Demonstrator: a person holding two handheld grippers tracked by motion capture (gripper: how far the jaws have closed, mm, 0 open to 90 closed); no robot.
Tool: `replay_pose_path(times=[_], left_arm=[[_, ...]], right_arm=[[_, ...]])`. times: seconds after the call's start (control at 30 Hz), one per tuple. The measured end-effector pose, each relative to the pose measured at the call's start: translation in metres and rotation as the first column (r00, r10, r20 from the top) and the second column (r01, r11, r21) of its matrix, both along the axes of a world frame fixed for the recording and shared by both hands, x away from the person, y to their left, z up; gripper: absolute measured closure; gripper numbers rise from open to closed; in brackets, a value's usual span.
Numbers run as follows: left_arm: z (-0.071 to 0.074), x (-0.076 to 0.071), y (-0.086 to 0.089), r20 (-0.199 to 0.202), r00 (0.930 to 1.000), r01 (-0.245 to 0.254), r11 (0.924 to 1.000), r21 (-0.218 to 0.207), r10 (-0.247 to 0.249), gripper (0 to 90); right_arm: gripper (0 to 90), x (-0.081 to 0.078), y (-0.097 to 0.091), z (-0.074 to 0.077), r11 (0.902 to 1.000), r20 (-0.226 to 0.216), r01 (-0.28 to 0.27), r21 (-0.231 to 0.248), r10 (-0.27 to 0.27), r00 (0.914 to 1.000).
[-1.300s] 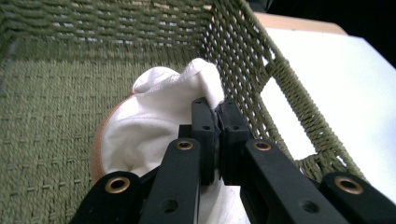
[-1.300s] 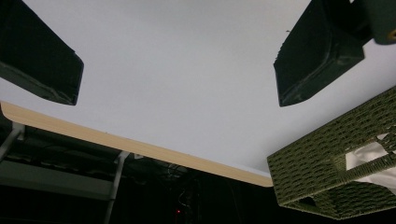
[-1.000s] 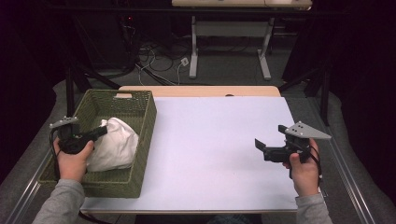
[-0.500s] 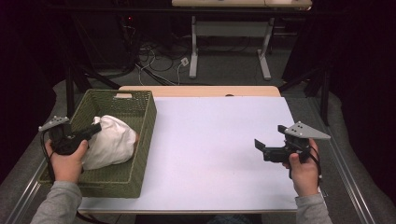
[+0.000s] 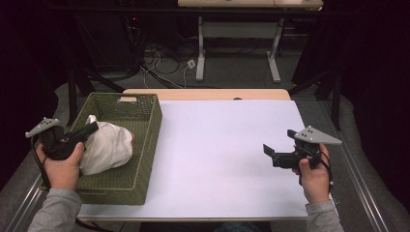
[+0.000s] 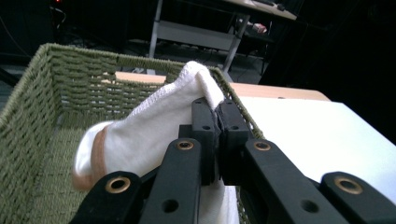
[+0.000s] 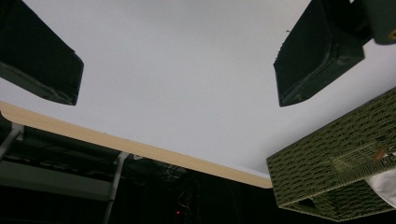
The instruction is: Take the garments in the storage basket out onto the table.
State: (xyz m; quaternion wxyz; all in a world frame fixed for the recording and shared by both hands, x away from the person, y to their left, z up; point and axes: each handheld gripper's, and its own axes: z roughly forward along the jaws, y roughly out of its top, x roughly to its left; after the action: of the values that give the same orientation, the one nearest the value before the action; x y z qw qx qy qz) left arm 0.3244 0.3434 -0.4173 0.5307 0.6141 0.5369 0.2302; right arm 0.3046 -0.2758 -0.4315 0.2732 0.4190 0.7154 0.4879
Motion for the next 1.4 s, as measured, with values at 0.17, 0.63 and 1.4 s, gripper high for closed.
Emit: replay_pose_path(times=[0.17, 0.63, 1.4], left_arm=[[0.005, -0.003, 0.001, 0.023, 0.9997, -0.007, 1.0, 0.002, 0.007, 87.7], [0.024, -0.019, 0.004, 0.103, 0.9945, -0.012, 0.9998, -0.015, 0.013, 87.7], [0.045, -0.034, -0.005, 0.171, 0.9851, 0.026, 0.9988, -0.042, -0.019, 87.7]], right_arm=[[0.9, 0.0, 0.0, 0.0, 1.0, -0.001, 0.0, -0.001, 0.0, 1.0], [0.9, 0.0, 0.001, 0.0, 1.0, -0.005, -0.002, -0.003, 0.002, 1.0], [1.0, 0.0, 0.002, -0.001, 0.9999, 0.002, -0.009, -0.007, 0.009, 1.0]])
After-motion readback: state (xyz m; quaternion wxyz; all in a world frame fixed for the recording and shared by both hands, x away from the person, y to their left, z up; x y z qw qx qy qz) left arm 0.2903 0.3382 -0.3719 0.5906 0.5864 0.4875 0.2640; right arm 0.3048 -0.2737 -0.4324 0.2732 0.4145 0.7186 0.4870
